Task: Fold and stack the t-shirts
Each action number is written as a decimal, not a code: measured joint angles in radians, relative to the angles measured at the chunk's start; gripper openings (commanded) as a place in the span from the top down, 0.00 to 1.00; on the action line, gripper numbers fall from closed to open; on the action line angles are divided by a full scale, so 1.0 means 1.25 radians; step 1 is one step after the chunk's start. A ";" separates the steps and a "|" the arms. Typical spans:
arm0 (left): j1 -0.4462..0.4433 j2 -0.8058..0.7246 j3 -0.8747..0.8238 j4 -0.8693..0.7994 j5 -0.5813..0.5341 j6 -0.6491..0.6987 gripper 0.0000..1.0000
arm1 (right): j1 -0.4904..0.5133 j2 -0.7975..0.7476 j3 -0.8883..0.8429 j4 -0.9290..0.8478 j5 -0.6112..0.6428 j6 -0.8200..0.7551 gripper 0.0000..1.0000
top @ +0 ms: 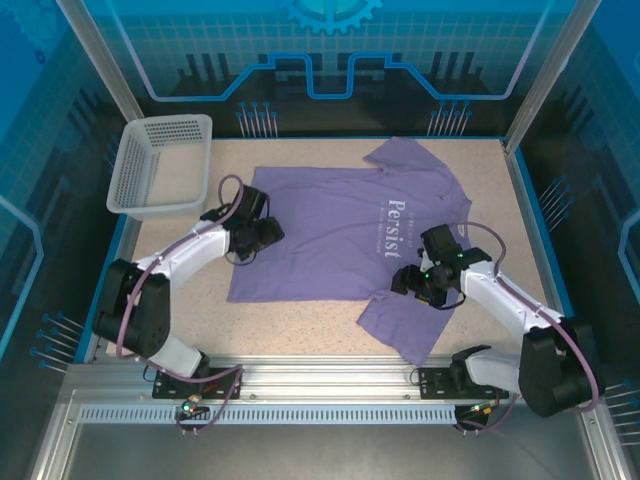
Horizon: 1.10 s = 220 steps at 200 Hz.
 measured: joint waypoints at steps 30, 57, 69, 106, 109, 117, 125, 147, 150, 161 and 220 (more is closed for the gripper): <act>0.004 -0.012 -0.122 0.016 0.004 -0.004 0.31 | 0.000 -0.008 -0.014 -0.052 -0.011 0.015 0.36; 0.004 -0.012 -0.178 0.038 -0.001 -0.010 0.31 | 0.000 0.021 -0.021 -0.069 -0.008 0.039 0.37; 0.004 -0.014 -0.181 0.052 -0.007 -0.020 0.31 | 0.000 0.053 -0.020 -0.069 0.000 0.049 0.37; 0.005 -0.024 -0.205 0.092 -0.029 -0.053 0.30 | -0.001 0.185 0.013 -0.082 0.030 0.072 0.37; 0.006 -0.026 -0.208 0.095 -0.030 -0.058 0.30 | -0.001 0.192 0.020 -0.085 0.032 0.075 0.37; 0.009 -0.031 -0.215 0.105 -0.031 -0.064 0.30 | -0.001 0.211 0.038 -0.088 0.038 0.079 0.37; 0.011 -0.036 -0.222 0.115 -0.031 -0.070 0.30 | -0.001 0.233 0.057 -0.090 0.048 0.085 0.36; 0.019 -0.058 -0.246 0.145 -0.030 -0.090 0.30 | -0.005 0.275 0.096 -0.097 0.083 0.101 0.36; 0.020 -0.062 -0.249 0.147 -0.030 -0.092 0.30 | -0.008 0.280 0.101 -0.099 0.088 0.103 0.36; 0.025 -0.075 -0.262 0.159 -0.031 -0.103 0.30 | -0.020 0.292 0.110 -0.107 0.098 0.110 0.36; 0.053 -0.129 -0.303 0.161 -0.029 -0.118 0.26 | -0.072 0.255 0.070 -0.116 0.089 0.150 0.30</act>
